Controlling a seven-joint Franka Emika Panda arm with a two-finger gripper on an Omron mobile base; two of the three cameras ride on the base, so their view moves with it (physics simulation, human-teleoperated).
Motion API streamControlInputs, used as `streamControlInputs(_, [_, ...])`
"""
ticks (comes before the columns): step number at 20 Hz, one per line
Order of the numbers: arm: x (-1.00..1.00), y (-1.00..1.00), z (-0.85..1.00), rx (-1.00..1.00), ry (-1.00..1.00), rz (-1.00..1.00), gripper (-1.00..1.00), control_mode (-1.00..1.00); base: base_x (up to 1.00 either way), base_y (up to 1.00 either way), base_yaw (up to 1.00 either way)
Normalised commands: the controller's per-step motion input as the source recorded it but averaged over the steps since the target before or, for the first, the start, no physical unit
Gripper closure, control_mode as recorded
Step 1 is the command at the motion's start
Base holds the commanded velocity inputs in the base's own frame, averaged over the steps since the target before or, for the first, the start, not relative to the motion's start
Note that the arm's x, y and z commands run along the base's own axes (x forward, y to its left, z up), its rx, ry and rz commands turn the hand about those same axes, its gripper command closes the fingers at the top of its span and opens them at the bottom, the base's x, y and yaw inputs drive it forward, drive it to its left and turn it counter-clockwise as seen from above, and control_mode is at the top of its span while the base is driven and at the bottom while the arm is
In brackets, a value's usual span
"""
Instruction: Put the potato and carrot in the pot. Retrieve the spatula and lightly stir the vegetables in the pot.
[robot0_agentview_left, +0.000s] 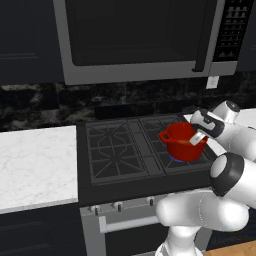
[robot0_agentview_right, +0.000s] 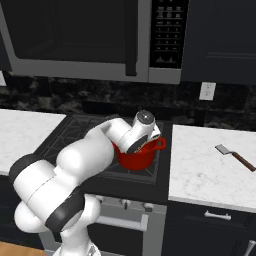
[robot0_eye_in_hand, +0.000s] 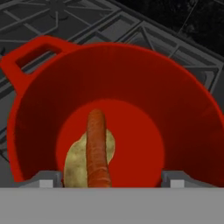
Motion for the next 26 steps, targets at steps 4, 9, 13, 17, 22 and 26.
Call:
streamControlInputs(4, [0.13,0.0,-0.01,0.0,0.0,0.0,-1.0,-1.0,0.0,0.0,0.0])
streamControlInputs(9, [-0.2,-0.03,0.15,0.0,-0.02,0.0,-1.0,-1.0,0.0,0.0,0.0])
streamControlInputs(13, [-0.74,0.0,0.38,0.0,-0.19,-0.02,-1.0,-1.0,0.0,0.0,0.0])
streamControlInputs(17, [-0.68,0.0,0.39,0.0,-0.05,-0.09,-1.0,-1.0,0.0,0.0,0.0])
streamControlInputs(22, [-0.61,0.04,0.32,0.0,0.0,-0.14,-1.0,-1.0,0.0,0.0,0.0])
streamControlInputs(26, [-0.34,0.25,0.27,0.0,0.0,-0.28,-1.0,-1.0,0.0,0.0,0.0])
